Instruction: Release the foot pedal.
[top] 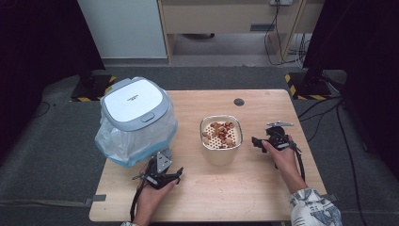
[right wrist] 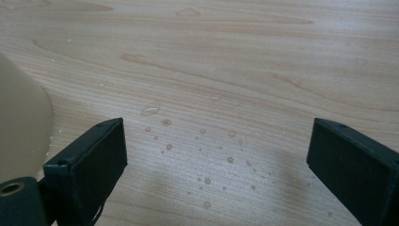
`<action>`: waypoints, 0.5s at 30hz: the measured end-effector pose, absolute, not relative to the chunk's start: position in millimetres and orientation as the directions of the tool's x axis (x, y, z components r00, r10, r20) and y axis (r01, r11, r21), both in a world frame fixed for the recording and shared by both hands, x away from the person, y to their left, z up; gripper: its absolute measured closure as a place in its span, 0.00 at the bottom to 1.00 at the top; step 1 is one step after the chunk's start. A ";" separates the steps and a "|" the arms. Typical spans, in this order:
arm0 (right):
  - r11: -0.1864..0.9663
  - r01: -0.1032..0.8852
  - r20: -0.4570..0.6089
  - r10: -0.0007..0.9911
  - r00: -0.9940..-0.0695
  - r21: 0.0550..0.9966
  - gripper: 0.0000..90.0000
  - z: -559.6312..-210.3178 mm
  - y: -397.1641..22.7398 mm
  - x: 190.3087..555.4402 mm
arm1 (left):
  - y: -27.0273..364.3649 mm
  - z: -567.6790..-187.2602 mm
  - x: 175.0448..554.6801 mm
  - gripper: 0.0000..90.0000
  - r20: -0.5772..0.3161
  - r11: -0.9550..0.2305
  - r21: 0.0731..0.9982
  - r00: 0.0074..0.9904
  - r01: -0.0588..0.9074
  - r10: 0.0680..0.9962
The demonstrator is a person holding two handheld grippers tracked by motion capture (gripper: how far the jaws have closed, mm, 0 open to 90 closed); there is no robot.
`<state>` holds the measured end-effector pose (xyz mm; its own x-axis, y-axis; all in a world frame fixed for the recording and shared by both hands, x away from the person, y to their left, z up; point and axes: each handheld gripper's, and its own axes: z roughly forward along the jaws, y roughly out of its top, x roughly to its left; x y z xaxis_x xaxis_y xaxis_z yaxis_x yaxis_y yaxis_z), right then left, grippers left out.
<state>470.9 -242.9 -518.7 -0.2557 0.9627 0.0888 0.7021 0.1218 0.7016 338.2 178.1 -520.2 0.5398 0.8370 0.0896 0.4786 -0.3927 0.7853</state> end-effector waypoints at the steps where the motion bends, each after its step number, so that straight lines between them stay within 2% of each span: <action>1: 0.124 0.704 0.085 0.964 -0.254 0.699 0.06 -520.1 -241.8 471.3 | 178.0 -520.3 338.3 0.26 0.089 -0.393 0.785 0.541 0.479 0.837; 7: 0.134 0.719 0.064 0.969 -0.241 0.682 0.06 -529.7 -236.1 472.9 | 177.0 -520.2 337.9 0.25 0.084 -0.399 0.782 0.553 0.478 0.829; 12: 0.174 0.687 -0.004 0.971 -0.241 0.706 0.05 -538.9 -230.9 468.0 | 175.4 -519.8 336.6 0.25 0.075 -0.397 0.785 0.563 0.475 0.823; 15: 0.155 0.684 -0.004 0.976 -0.217 0.713 0.04 -540.0 -229.0 464.7 | 174.4 -519.7 336.0 0.25 0.073 -0.401 0.783 0.571 0.475 0.818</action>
<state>464.7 -229.0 -540.0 -0.2169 0.9762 -0.0039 0.6836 0.1547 0.7133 336.0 174.4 -519.7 0.5706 0.8180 0.0729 0.4755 -0.4014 0.7828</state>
